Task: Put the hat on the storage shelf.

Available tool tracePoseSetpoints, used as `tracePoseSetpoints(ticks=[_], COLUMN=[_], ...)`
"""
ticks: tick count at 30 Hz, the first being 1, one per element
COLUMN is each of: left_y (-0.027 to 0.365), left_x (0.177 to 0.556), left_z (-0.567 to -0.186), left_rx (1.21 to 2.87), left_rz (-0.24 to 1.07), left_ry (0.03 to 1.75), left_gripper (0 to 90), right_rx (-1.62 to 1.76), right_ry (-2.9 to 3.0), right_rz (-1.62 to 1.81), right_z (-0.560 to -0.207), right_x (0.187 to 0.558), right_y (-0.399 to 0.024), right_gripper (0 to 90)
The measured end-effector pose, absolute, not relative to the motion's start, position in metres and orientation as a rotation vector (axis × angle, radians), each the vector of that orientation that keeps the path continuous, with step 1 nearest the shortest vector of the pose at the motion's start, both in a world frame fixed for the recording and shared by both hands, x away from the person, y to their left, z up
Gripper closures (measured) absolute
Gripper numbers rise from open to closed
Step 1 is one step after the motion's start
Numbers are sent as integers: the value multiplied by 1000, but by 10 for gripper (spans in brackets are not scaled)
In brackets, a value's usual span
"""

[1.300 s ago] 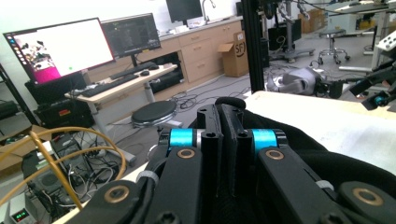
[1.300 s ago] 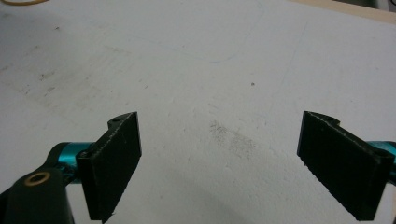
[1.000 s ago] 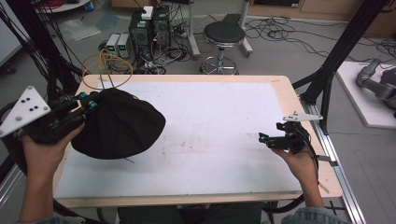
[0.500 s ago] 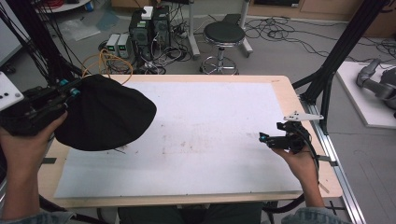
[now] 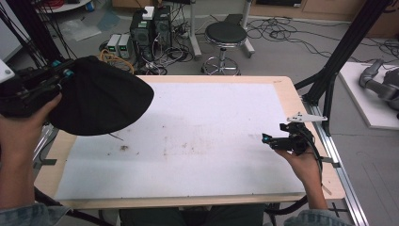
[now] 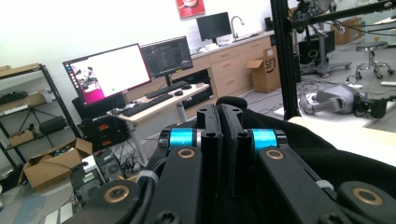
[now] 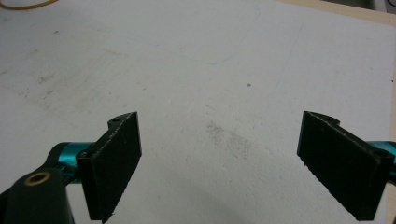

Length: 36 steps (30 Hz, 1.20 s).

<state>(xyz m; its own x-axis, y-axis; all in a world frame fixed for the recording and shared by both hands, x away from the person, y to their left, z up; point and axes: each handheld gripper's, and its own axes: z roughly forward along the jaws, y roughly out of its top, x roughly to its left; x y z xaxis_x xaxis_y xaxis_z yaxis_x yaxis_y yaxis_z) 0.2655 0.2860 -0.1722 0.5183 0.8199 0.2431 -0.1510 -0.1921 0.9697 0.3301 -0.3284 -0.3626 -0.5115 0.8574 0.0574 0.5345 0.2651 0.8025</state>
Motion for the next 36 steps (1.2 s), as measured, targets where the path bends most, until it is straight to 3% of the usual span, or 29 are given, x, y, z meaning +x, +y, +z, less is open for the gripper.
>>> tracePoseSetpoints(ticks=[20, 36], left_y=[308, 333], left_x=[297, 301], left_z=[-154, -141], left_rx=[1450, 1368], left_rz=[1026, 1182], left_ry=[704, 777], left_gripper=[863, 863], right_rx=[1272, 1268], right_ry=[2151, 2156], right_rz=[1124, 1122], right_z=[-364, -364], right_x=[330, 330], right_y=[-331, -330], right_gripper=[135, 135])
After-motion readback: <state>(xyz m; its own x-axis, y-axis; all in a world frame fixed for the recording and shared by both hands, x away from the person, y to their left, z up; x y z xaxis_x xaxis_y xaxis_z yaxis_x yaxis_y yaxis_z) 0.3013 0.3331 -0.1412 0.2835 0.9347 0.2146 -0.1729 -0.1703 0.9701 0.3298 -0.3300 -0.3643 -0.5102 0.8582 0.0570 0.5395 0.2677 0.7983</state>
